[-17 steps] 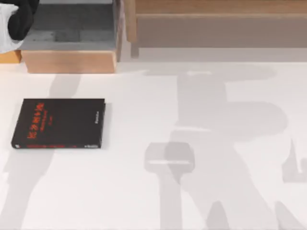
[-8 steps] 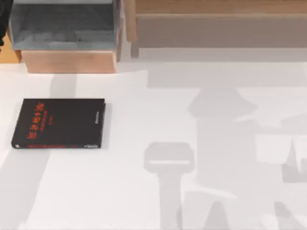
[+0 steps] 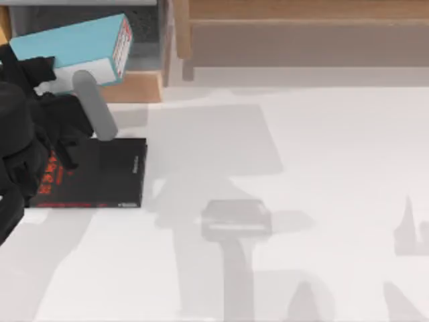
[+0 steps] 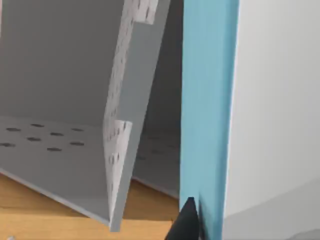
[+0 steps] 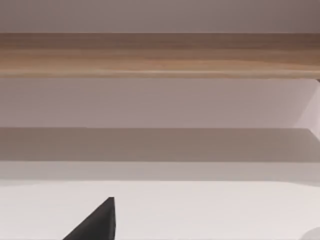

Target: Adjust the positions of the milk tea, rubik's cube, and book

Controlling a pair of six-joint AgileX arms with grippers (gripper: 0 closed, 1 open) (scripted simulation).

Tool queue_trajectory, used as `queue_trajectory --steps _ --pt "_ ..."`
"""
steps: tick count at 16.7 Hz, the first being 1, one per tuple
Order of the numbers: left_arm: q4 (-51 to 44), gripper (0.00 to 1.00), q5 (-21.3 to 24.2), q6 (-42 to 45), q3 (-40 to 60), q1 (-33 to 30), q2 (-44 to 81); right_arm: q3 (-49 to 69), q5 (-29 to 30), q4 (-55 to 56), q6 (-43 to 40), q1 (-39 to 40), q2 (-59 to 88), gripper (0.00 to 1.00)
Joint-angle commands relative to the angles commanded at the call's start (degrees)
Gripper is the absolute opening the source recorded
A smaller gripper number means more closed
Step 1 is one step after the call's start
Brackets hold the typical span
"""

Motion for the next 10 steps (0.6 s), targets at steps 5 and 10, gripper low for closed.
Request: queue_trajectory --steps 5,10 --pt "1.9 0.0 -0.1 6.6 -10.8 -2.1 8.5 0.0 0.0 0.0 0.0 0.0 0.0 1.0" --pt "2.1 0.0 -0.1 6.8 -11.7 -2.3 9.4 0.0 0.0 0.0 0.0 0.0 0.0 1.0"
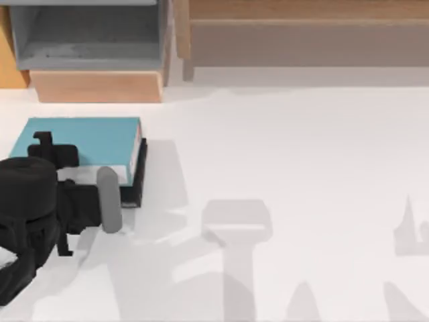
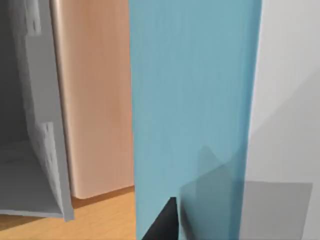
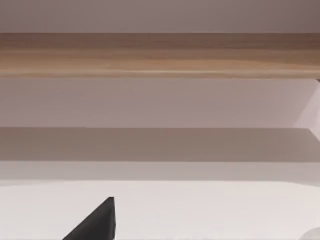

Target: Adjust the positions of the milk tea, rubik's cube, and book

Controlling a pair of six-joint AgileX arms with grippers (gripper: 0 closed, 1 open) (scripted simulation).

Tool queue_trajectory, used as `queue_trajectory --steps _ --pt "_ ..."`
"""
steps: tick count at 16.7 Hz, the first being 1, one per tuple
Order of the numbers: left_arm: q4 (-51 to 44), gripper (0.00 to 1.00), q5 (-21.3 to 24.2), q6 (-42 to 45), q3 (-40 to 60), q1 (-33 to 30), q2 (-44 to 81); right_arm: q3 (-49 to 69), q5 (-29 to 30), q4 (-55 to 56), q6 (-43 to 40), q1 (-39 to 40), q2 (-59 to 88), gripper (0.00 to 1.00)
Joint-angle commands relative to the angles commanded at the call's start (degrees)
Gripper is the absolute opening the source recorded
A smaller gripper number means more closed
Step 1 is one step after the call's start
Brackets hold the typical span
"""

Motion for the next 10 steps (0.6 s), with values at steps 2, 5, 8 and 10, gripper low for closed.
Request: queue_trajectory --steps 2,5,8,10 --pt "0.2 0.0 0.0 0.2 0.6 0.3 -0.5 0.0 0.0 0.0 0.0 0.0 0.0 1.0" --pt "0.7 0.0 0.2 0.2 0.8 0.3 1.2 0.0 0.0 0.0 0.0 0.0 0.0 1.0" --pt "0.8 0.0 0.3 0.2 0.9 0.3 1.6 0.0 0.0 0.0 0.0 0.0 0.0 1.0" --pt "0.8 0.08 0.3 0.2 0.9 0.3 1.6 0.0 0.0 0.0 0.0 0.0 0.0 1.0"
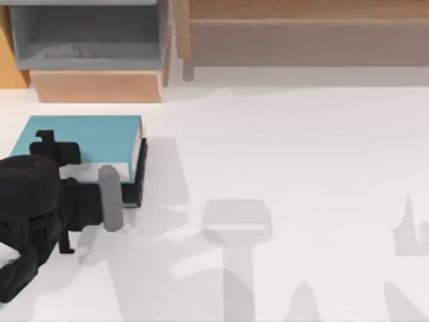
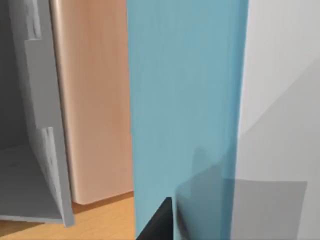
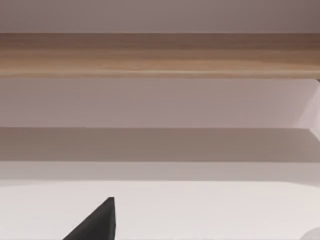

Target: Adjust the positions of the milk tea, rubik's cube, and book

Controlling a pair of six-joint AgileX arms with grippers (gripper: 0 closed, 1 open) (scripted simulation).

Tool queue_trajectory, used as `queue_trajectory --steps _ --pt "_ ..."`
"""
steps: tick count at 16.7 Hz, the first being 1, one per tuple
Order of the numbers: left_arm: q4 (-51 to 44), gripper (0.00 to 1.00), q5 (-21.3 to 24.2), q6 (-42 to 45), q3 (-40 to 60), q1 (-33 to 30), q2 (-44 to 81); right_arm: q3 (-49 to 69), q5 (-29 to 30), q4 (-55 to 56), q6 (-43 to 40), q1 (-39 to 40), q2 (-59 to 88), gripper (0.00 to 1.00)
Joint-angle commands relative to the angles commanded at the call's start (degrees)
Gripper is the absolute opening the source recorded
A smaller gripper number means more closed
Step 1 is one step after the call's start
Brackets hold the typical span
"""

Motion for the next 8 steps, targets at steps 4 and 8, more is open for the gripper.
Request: queue_trajectory --steps 4,8 --pt "0.0 0.38 0.0 0.0 0.0 0.0 0.0 0.0 0.0 0.0 0.0 0.0 0.0 1.0" --pt "0.0 0.68 0.0 0.0 0.0 0.0 0.0 0.0 0.0 0.0 0.0 0.0 0.0 1.0"
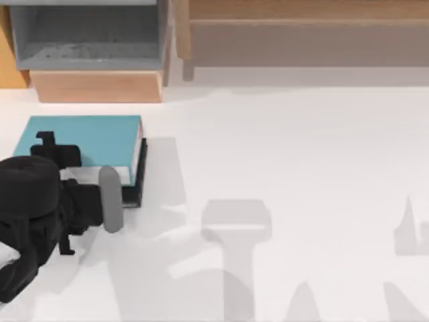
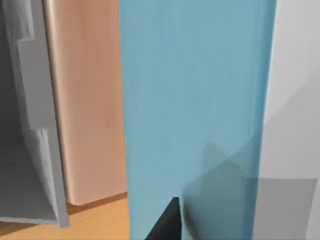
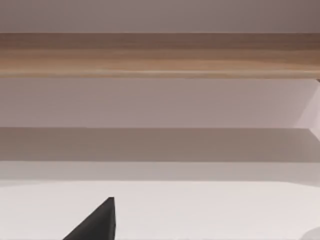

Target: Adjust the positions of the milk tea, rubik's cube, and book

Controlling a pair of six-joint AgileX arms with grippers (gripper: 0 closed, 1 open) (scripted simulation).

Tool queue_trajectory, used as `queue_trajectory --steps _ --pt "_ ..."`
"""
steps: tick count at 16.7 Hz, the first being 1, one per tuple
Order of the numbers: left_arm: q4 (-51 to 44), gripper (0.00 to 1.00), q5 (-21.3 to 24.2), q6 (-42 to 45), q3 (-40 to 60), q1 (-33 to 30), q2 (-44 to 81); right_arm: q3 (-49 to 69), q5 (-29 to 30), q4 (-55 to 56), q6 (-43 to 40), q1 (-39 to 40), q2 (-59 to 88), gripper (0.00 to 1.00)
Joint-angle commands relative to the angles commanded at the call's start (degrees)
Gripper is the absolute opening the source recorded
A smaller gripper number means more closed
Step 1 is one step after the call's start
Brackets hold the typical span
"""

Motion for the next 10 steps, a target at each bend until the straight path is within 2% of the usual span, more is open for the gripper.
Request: queue_trajectory --steps 4,10 --pt "0.0 0.98 0.0 0.0 0.0 0.0 0.0 0.0 0.0 0.0 0.0 0.0 0.0 1.0" --pt "0.0 1.0 0.0 0.0 0.0 0.0 0.0 0.0 0.0 0.0 0.0 0.0 0.0 1.0"
